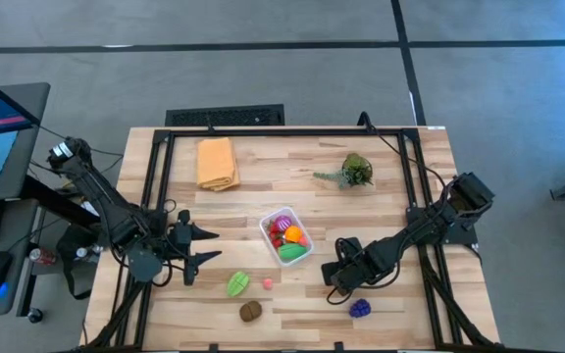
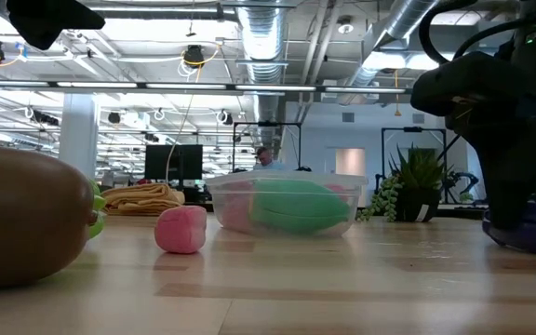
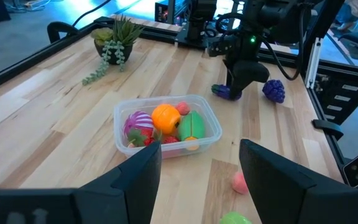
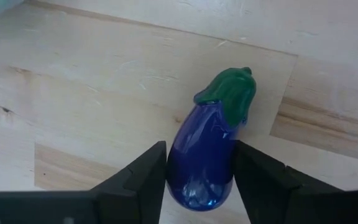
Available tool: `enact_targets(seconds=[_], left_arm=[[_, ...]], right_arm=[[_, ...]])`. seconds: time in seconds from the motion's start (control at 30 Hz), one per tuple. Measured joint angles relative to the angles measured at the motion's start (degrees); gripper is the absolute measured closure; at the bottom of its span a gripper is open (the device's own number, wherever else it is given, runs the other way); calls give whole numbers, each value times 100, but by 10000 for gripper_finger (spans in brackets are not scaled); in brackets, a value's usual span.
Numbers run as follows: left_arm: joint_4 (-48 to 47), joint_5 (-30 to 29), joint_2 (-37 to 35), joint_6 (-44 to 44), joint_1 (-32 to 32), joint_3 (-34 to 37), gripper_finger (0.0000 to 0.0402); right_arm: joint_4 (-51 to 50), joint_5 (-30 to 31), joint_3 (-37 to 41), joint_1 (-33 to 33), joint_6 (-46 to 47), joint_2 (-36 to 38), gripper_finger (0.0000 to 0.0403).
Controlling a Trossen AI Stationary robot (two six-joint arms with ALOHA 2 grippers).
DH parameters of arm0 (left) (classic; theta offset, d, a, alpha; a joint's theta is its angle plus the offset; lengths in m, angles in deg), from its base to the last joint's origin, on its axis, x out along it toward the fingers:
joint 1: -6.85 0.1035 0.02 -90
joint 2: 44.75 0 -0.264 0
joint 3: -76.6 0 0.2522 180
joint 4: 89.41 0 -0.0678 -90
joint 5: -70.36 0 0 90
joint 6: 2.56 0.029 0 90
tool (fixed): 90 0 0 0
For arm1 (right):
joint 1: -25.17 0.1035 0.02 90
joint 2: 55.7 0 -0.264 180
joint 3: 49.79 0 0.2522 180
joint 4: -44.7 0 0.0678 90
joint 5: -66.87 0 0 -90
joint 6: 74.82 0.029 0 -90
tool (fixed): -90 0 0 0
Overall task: Pick and placing Produce into tupperware
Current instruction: Put the violet eggplant into the transparent bin
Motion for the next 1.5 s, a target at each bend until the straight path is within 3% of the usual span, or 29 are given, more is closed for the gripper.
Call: enact_targets(seconds=[0.33, 0.6, 1.5], left_arm=[[0, 0, 1, -22, -2, 0, 193], [0, 0, 0, -35, -1, 0, 193], [0, 0, 0, -28, -2, 0, 193]], right_arm=[[39, 0, 0, -1, 0, 0, 223], [37, 0, 0, 1, 0, -2, 201], [79, 0, 2, 0, -4, -2, 197]])
